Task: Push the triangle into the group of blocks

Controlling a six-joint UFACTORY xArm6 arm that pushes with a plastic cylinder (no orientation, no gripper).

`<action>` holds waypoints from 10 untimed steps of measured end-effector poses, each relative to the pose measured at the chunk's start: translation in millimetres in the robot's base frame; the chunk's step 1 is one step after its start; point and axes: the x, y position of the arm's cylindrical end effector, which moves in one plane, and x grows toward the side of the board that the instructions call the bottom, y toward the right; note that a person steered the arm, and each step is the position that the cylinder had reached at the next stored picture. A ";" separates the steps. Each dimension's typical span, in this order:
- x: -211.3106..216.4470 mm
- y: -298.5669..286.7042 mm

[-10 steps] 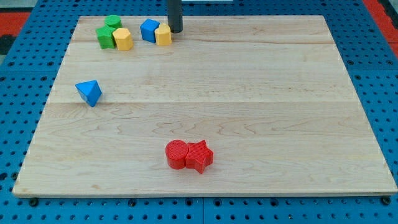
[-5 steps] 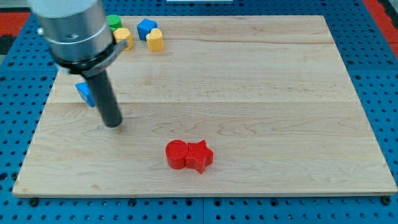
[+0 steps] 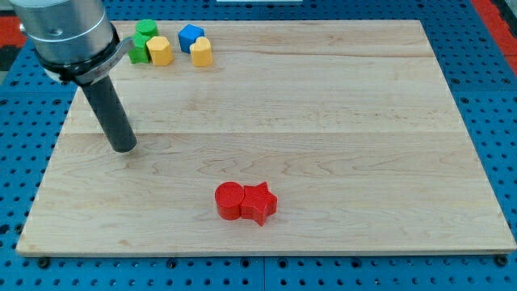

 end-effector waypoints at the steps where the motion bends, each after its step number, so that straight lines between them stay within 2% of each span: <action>1: -52.0 -14.3; 2: -128.6 -13.0; 3: -121.6 45.8; 4: -118.3 31.4; 6: -99.1 -64.1; 7: -155.1 -61.0; 8: -174.7 -7.6; 9: -130.4 -56.1; 10: -88.6 -49.9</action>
